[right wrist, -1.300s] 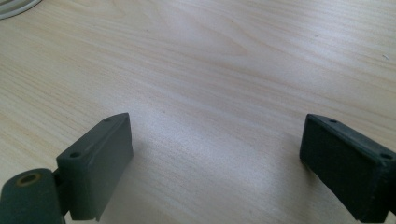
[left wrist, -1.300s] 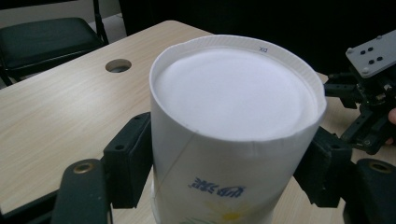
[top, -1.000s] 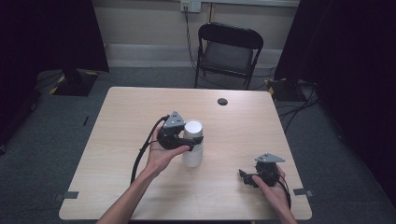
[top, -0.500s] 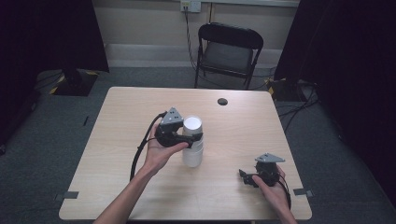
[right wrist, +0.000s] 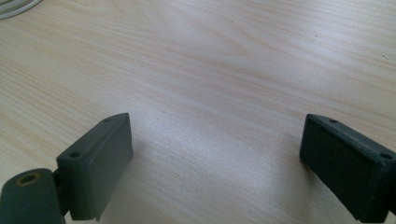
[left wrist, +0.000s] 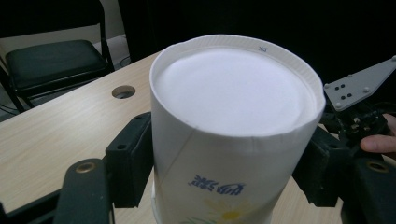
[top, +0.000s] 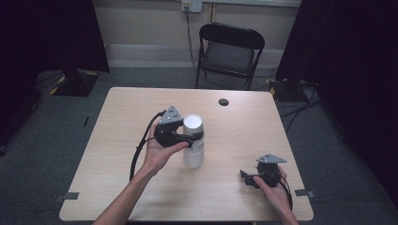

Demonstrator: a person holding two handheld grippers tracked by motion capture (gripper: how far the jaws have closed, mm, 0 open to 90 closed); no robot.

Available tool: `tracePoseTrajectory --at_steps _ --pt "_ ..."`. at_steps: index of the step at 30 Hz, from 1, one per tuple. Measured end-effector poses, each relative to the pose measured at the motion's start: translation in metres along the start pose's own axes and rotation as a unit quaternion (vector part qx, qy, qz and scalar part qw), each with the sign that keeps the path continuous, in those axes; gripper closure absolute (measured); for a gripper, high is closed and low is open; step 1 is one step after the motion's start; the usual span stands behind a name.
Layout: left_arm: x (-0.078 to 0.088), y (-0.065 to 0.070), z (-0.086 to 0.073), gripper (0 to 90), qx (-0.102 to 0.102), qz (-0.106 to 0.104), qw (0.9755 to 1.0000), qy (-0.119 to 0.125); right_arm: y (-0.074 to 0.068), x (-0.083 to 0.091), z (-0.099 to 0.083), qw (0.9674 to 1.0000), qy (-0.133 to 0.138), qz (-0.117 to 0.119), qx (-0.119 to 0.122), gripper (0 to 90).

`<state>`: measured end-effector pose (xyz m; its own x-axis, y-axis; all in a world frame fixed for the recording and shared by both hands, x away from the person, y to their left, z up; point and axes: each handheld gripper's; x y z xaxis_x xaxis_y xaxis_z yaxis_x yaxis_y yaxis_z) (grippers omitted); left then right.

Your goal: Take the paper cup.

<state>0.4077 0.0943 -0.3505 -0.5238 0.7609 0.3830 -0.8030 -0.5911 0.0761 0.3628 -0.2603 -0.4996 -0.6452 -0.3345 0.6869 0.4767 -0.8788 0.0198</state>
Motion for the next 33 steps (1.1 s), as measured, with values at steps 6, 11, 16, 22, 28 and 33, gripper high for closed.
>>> tracePoseTrajectory --at_steps 6,11,16,22,28,33 --pt "0.007 0.0 0.005 30.9 -0.002 0.009 0.9999 0.01 0.0 0.0 0.0 1.0 0.0 0.0 0.0 9.1" --pt "0.011 0.0 0.006 31.1 0.0 0.007 0.9998 0.017 0.0 0.0 0.0 1.0 0.0 0.0 0.0 9.1" --pt "0.017 -0.001 0.007 31.2 0.006 0.006 0.9996 0.028 0.0 0.0 0.0 1.0 0.0 0.0 0.0 9.1" --pt "0.025 -0.004 0.01 31.2 0.004 0.012 0.9994 0.033 0.0 0.0 0.0 1.0 0.0 0.0 0.0 9.1" --pt "0.034 -0.004 0.015 31.2 0.0 0.008 0.9992 0.038 0.0 0.0 0.0 1.0 0.0 0.0 0.0 9.1" --pt "0.044 -0.002 0.016 31.4 -0.007 0.004 0.9992 0.04 0.0 0.0 0.0 1.0 0.0 0.0 0.0 9.1"
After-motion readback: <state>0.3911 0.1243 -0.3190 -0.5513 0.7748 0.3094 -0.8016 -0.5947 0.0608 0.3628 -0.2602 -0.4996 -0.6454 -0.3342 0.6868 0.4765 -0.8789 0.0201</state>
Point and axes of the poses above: each handheld gripper's, and its own axes: x roughly backward along the jaws, z roughly out of its top, y roughly to its right, and after that the axes turned 1 degree about x, right-handed
